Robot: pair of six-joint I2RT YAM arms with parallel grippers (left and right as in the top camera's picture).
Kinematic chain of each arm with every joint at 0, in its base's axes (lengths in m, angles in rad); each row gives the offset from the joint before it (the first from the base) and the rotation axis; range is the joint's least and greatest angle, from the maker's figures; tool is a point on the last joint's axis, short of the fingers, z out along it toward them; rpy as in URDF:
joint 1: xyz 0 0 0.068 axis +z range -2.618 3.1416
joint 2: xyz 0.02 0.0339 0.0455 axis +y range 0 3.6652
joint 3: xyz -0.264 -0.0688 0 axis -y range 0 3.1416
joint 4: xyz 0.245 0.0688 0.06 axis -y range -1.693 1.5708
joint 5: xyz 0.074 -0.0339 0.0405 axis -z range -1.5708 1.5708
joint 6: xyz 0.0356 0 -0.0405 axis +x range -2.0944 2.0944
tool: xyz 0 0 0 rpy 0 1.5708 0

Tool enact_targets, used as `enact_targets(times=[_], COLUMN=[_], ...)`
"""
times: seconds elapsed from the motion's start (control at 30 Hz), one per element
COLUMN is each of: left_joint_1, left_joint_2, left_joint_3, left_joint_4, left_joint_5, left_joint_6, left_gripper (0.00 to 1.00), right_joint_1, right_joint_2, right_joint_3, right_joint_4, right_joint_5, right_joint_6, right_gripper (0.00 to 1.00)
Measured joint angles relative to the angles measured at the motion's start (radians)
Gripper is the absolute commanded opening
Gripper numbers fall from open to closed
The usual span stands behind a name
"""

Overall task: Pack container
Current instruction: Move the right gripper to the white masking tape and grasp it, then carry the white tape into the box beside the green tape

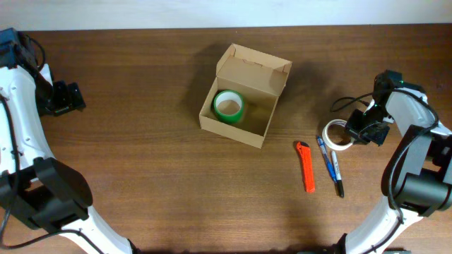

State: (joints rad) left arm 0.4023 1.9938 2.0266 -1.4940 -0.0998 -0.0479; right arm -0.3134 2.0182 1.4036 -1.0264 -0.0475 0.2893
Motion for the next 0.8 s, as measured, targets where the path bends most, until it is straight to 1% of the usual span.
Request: enact_targets(times=[0.23,0.4,0.5,0.6,0.7,0.8], left_joint_1=[0.000,0.000,0.000,0.000,0.000,0.000], left_joint_2=[0.000,0.000,0.000,0.000,0.000,0.000], left_joint_3=[0.000,0.000,0.000,0.000,0.000,0.000], left_joint_4=[0.000,0.000,0.000,0.000,0.000,0.000], left_joint_5=[0.000,0.000,0.000,0.000,0.000,0.000], left_joint_6=[0.000,0.000,0.000,0.000,0.000,0.000], left_gripper=[1.00,1.00,1.00,1.00,1.00,1.00], right_joint_1=[0.000,0.000,0.007,0.034,0.092,0.185], right_joint_2=[0.000,-0.012,-0.042,-0.082,-0.124,-0.150], right_joint_3=[0.005,0.080,0.157,0.271,0.408,0.551], right_joint_4=[-0.045,-0.130,-0.173,-0.242,-0.329,-0.415], right_joint_5=[-0.006,-0.012,-0.015,-0.015,-0.019,-0.025], right_joint_6=[-0.017,-0.049,-0.064,-0.079,-0.101,-0.134], right_gripper=[0.04,0.04,0.04,0.04,0.04,0.04])
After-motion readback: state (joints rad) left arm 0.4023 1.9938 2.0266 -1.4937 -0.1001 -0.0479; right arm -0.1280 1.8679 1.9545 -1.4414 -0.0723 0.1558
